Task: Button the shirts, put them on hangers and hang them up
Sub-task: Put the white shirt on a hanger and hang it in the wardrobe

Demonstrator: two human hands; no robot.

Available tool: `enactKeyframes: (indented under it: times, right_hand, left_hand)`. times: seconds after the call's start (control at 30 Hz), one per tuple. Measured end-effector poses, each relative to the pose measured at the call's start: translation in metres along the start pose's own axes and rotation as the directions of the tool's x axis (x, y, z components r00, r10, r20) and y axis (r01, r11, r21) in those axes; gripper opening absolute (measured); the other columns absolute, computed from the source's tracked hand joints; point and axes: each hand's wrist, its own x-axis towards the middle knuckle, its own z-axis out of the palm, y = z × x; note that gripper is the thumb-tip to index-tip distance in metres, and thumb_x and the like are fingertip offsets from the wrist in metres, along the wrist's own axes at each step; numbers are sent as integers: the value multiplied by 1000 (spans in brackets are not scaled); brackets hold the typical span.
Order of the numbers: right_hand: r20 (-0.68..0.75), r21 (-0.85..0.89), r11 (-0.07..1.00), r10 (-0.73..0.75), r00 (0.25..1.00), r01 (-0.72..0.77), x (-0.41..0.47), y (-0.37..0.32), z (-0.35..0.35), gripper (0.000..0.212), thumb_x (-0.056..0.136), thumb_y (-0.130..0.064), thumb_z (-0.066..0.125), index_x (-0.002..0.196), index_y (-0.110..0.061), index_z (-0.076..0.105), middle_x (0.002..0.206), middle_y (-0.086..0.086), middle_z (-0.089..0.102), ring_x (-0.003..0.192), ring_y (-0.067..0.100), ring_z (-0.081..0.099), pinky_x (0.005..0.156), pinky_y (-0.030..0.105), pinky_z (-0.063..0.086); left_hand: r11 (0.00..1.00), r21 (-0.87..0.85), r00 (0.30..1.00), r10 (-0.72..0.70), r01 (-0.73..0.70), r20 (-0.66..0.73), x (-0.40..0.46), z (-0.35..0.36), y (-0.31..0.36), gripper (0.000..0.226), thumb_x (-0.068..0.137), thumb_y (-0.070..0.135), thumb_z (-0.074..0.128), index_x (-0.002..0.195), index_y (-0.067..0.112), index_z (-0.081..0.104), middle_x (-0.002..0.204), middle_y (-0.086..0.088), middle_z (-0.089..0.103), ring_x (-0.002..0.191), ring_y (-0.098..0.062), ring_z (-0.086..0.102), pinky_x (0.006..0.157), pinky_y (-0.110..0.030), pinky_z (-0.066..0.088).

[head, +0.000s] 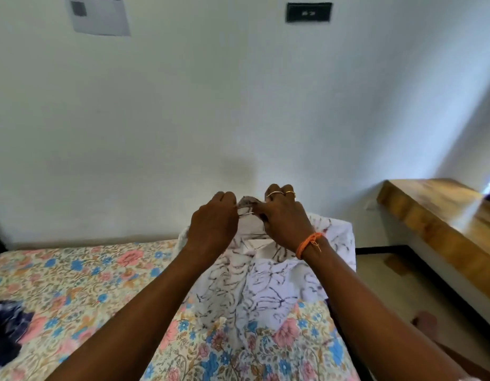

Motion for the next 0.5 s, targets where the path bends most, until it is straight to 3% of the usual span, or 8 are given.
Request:
enactKeyframes:
  times: [0.07, 0.17, 0.27, 0.37, 0.5]
  right_hand:
    - [68, 12, 997, 76, 995, -77, -20, 17, -14, 27, 98, -17, 54, 116, -28, 70, 111, 9, 48, 114, 34, 41, 75, 43, 54]
    - [100, 35, 987, 151, 983, -155, -50, 53, -40, 26, 96, -21, 56, 112, -34, 72, 99, 5, 48, 108, 34, 45, 79, 44, 52]
    - [58, 47, 978, 202, 978, -205, -88, 93, -73, 24, 92, -21, 60, 108, -33, 74, 88, 1, 50, 101, 29, 51, 78, 40, 46]
    - [66, 97, 961, 253, 965, -259, -141, 125, -117, 24, 94, -20, 60, 111, -24, 76, 89, 4, 65, 89, 12, 46, 77, 32, 35]
    - [39, 171, 904, 392, 919, -392, -232, 163, -165, 34, 91, -41, 48, 99, -25, 76, 83, 0, 70, 79, 15, 59, 77, 40, 48]
  left_hand:
    - [980, -178, 993, 103, -93, 53, -4, 6, 26, 11, 96, 22, 53, 97, 13, 58, 91, -4, 61, 76, -31, 61, 62, -38, 48]
    - [900, -390, 977, 215, -197, 4, -6, 5, 67, 21, 91, 42, 59, 92, 21, 63, 76, 8, 59, 72, -17, 59, 62, -30, 43]
    - [887, -304, 938, 331, -348, -105, -4, 3, 108, 34, 88, 47, 41, 93, 30, 70, 83, 10, 64, 83, -18, 56, 71, -32, 34]
    - [785, -346, 849, 523, -514, -76, -4, 2, 162, 41, 85, 41, 31, 106, 36, 66, 99, 11, 61, 97, -16, 52, 76, -32, 21]
    - [604, -424, 673, 739, -675, -20, -21, 13, 245, 42, 86, 33, 35, 120, 33, 60, 105, 12, 61, 102, -12, 60, 75, -32, 16]
